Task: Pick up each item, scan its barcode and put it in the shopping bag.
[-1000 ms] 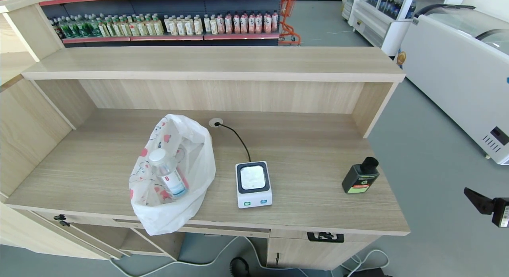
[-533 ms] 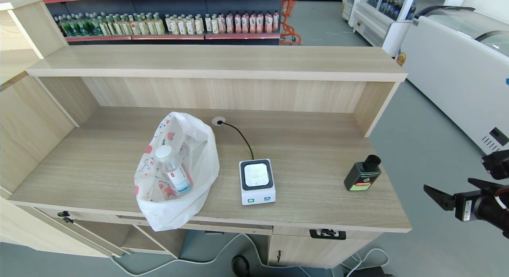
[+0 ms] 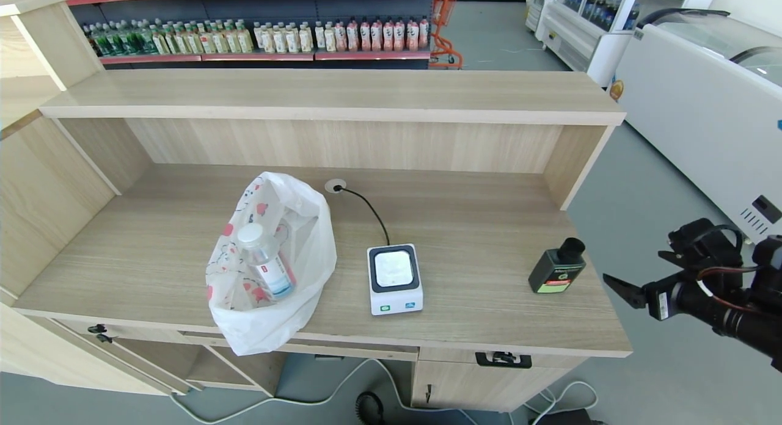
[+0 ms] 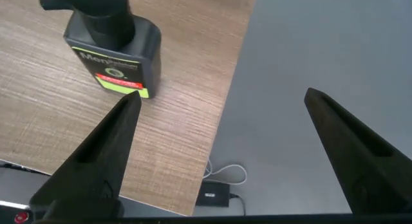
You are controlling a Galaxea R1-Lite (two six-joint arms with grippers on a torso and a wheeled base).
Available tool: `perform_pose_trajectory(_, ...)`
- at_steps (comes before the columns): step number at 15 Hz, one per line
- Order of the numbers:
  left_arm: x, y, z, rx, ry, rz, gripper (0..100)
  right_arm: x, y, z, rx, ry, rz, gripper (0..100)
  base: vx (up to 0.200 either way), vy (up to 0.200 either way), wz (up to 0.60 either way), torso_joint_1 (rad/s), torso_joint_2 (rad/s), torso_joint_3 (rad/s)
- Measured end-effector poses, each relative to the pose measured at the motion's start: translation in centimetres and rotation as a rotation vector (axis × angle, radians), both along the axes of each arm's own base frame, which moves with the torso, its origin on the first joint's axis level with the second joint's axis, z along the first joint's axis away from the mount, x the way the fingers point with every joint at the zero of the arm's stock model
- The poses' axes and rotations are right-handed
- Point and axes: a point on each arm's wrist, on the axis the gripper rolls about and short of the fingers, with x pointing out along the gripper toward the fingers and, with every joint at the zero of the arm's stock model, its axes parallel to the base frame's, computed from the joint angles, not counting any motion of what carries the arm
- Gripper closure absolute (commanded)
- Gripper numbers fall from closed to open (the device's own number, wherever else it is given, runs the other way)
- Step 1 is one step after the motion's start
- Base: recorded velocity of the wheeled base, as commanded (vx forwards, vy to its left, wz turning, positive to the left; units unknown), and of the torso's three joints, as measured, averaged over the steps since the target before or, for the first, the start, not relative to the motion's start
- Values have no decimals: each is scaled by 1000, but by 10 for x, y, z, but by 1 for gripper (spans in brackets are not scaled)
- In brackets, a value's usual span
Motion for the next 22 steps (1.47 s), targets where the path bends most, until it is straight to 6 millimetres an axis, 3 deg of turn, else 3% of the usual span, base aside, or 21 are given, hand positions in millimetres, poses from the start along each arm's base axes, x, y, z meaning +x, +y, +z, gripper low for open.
perform_pose_trajectory(9,0,0,0,0,0,0,0,42,3,-25,-133,-4,271,0,0,0,0,0,0,0)
perform_pose_trajectory(14,0,0,0,0,0,0,0,57,7,-35,-110,-13,395,0,0,0,0,0,0,0)
perform_pose_trajectory(22,0,0,0,0,0,0,0,81,20,-42,-113,-42,459,0,0,0,0,0,0,0)
